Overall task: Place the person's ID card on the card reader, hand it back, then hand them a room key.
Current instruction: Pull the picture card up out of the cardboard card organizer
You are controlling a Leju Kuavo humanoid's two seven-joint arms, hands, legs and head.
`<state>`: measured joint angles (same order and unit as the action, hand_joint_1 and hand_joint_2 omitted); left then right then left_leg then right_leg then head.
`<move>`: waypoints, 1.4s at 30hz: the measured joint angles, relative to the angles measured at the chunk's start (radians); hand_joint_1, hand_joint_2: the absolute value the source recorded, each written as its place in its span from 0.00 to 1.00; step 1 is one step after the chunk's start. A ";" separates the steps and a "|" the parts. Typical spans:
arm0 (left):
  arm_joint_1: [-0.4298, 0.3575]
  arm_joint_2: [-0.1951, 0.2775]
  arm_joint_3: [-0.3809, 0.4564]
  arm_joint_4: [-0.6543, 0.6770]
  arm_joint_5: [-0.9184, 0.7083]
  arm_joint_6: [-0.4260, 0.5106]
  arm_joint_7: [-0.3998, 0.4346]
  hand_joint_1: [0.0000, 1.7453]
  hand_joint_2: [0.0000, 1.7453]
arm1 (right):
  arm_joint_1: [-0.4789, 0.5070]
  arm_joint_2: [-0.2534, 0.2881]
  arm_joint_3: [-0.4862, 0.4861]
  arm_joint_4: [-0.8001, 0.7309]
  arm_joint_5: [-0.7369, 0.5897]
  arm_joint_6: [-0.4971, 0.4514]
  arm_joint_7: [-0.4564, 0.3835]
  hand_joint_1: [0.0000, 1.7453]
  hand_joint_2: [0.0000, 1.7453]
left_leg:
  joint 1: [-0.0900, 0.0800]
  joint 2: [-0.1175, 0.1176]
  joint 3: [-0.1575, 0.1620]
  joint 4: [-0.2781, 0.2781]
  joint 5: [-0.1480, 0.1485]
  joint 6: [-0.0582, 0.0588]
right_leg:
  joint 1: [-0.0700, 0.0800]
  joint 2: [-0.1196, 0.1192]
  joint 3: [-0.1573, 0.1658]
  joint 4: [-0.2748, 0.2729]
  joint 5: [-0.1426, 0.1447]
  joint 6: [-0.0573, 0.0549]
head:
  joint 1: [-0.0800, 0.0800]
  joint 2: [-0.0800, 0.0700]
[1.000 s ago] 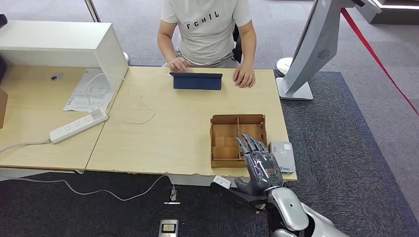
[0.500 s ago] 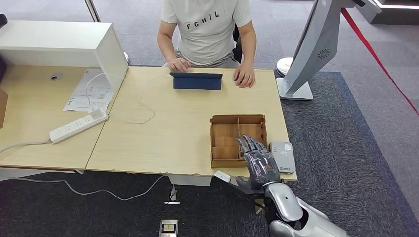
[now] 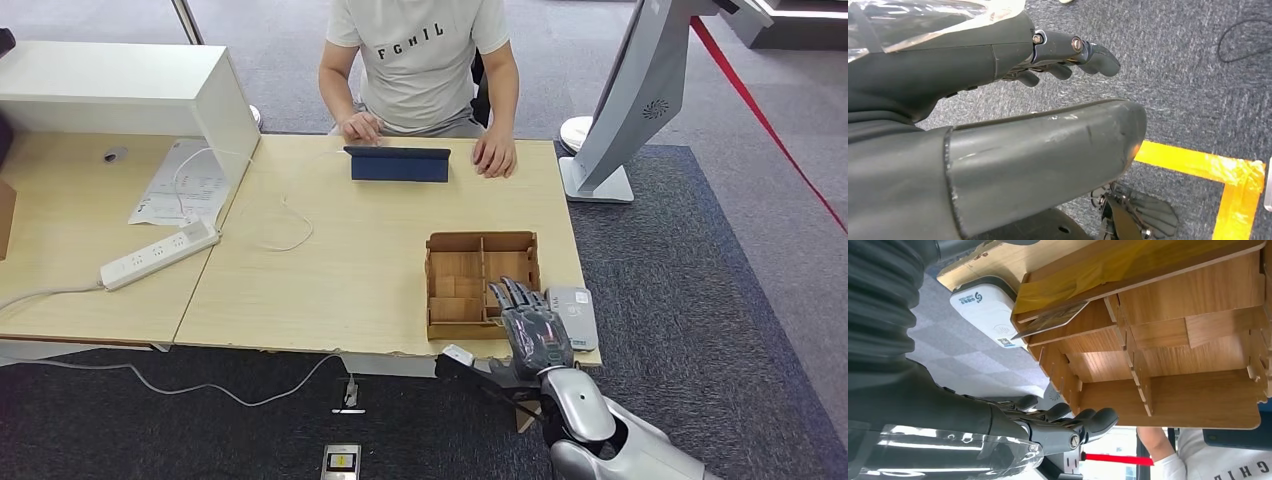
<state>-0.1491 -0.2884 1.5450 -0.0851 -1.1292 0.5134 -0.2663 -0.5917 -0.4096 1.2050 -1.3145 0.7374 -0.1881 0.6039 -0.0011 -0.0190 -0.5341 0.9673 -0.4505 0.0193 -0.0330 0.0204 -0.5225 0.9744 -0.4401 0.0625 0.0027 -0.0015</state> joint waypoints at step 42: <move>0.003 0.014 0.000 0.000 0.003 -0.053 0.058 0.00 0.00 | -0.092 0.023 0.064 0.134 -0.073 -0.002 -0.038 0.00 1.00 | 0.000 0.000 0.000 0.000 0.000 0.000 | 0.000 0.000 0.000 0.000 0.000 0.000 | 0.000 0.000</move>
<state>-0.1462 -0.2745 1.5450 -0.0851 -1.1259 0.4606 -0.2085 -0.6839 -0.3864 1.2688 -1.1801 0.6645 -0.1898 0.5657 -0.0009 -0.0191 -0.5341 0.9673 -0.4505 0.0193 -0.0329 0.0204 -0.5223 0.9744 -0.4400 0.0625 0.0029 -0.0015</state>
